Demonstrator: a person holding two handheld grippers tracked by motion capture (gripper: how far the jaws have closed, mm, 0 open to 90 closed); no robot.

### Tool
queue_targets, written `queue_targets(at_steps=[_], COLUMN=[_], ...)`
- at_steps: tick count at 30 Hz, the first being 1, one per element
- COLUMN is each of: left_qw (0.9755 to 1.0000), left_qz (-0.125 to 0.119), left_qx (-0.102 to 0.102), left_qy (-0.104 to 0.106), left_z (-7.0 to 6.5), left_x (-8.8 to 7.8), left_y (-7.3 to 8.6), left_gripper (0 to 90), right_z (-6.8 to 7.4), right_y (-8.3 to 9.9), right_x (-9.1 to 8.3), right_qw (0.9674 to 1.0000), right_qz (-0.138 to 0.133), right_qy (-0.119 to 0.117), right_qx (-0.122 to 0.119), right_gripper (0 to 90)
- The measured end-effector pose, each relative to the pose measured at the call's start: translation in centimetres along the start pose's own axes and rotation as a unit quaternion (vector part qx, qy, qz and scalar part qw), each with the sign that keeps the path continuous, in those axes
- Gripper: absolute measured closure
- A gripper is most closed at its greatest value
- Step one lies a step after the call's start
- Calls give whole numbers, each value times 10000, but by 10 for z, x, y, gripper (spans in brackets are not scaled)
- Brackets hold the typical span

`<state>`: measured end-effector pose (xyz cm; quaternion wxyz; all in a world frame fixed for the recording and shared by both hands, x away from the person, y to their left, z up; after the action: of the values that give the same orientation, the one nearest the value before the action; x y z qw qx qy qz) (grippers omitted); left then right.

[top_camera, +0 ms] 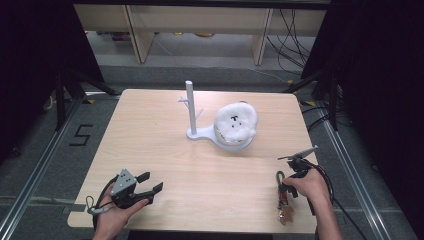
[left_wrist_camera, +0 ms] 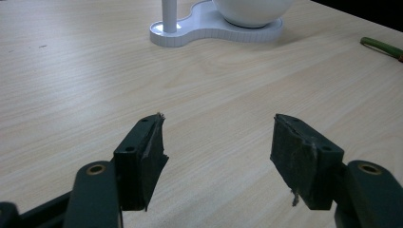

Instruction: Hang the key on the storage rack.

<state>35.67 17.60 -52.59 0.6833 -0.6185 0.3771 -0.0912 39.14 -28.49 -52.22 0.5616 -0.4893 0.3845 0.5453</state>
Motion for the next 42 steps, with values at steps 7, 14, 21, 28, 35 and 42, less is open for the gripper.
queue_targets(at_steps=[7,14,21,28,35,42], left_qw=[10000,10000,10000,9999,9997,9993], left_qz=[0,53,6,-105,-151,-235], left_qx=[4,44,15,-73,-154,-155], left_qy=[-6,-28,7,99,144,244], left_z=[0,0,0,-2,-5,-7], left_x=[0,-1,-1,-1,-2,-1], left_y=[0,1,1,-2,-6,-10], left_gripper=[348,348,348,362,372,389], right_z=[1,4,8,22,43,70], right_y=[1,3,4,6,8,9], right_x=[8,12,10,-5,-16,-24], right_qw=[10000,9998,9997,9990,9896,9757], right_qz=[47,190,225,-390,-1127,-1720], right_qy=[43,35,15,-239,-741,-1071], right_qx=[-26,53,-48,-27,-502,-835], right_gripper=[641,710,785,790,790,790])
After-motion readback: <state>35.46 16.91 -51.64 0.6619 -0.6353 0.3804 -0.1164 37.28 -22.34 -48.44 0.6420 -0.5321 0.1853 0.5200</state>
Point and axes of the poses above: each handheld gripper's, and its own axes: x roughly forward along the jaws, y roughly out of its underside, z roughly to its left, the point moved 6 cm from there along x, roughly forward along the jaws, and after that the axes turned 4 degrees about x, right-handed, at the moved point
